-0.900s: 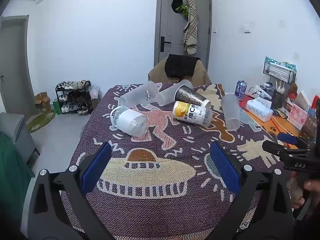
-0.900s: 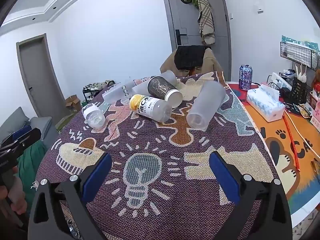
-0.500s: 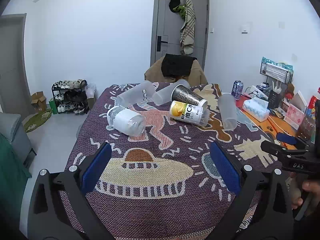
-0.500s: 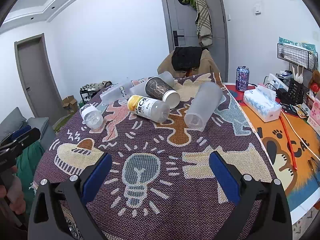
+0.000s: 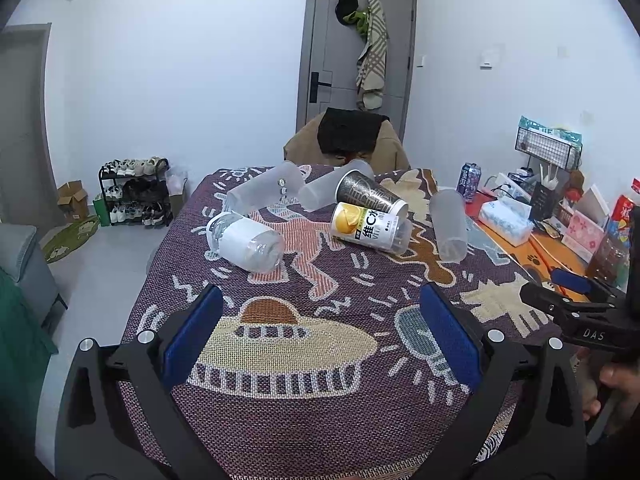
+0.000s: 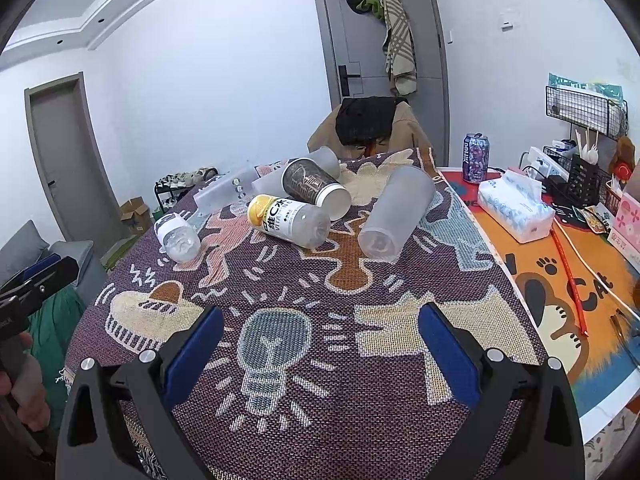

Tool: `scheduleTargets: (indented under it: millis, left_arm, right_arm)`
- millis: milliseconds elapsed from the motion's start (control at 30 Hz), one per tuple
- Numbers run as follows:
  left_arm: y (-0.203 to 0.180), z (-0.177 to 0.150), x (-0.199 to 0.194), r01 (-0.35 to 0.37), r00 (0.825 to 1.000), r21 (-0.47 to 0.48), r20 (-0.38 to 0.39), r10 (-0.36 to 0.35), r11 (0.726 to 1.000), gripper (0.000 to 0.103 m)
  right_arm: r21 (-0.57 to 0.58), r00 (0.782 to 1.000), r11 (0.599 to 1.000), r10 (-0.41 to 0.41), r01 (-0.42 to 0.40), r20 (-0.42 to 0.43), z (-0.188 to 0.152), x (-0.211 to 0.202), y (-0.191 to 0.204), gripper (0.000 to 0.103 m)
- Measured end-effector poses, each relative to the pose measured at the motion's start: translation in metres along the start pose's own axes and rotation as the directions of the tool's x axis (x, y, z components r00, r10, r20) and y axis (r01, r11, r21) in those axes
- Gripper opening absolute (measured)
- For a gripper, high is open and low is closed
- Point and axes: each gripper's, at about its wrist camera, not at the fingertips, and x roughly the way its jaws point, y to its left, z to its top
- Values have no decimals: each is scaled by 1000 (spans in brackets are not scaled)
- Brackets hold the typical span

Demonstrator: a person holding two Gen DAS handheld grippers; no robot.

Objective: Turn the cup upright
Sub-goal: 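Move the right tool toward the dark paper cup lying on its side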

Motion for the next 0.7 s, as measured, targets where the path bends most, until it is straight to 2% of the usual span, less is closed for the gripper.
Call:
scheduleTargets:
  millis: [133, 400, 700]
  left_arm:
    - [-2, 0, 1, 4, 1000, 0, 1, -4, 1000, 98]
    - [-4, 1, 2, 7, 1000, 1, -1, -7, 1000, 98]
    - [-2, 8, 10, -3, 1000, -35, -5, 3, 999, 98]
  right_arm:
    - [-22, 1000, 1000, -17, 17, -12, 0, 0, 1, 95]
    - [32, 999, 999, 33, -32, -13, 0, 4, -1, 95]
    - [13, 997, 998, 59, -58, -50, 16, 15, -1, 95]
